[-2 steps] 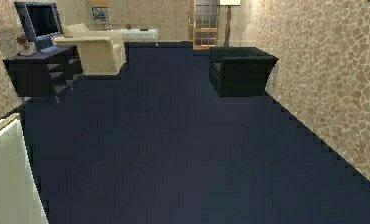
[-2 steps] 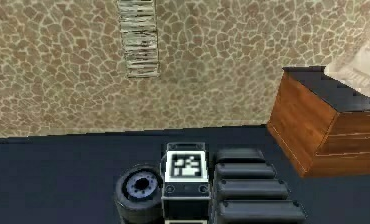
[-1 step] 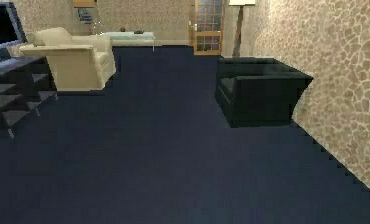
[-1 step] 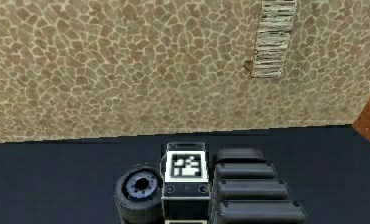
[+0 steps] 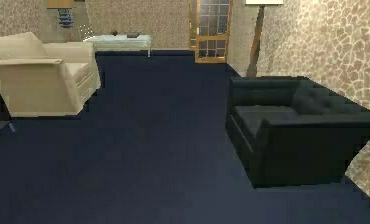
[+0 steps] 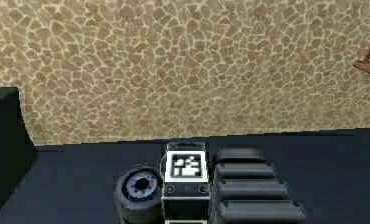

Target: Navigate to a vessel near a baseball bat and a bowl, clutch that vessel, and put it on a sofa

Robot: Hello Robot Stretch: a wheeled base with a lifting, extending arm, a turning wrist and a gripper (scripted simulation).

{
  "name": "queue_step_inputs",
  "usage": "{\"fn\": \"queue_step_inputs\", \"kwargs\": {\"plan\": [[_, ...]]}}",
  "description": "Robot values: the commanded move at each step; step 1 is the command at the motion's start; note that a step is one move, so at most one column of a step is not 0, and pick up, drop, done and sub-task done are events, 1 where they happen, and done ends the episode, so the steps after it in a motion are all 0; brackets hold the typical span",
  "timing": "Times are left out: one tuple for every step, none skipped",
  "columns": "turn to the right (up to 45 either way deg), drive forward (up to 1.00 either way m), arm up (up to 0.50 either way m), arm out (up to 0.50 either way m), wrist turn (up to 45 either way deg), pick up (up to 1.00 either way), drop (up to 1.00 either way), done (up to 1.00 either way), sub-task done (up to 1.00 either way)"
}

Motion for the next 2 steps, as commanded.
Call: {"fn": "queue_step_inputs", "kwargs": {"plan": [[0.0, 1.00, 0.00, 0.00, 0.0, 0.00, 0.00, 0.00, 0.00], [0.0, 1.00, 0.00, 0.00, 0.0, 0.00, 0.00, 0.00, 0.00]]}}
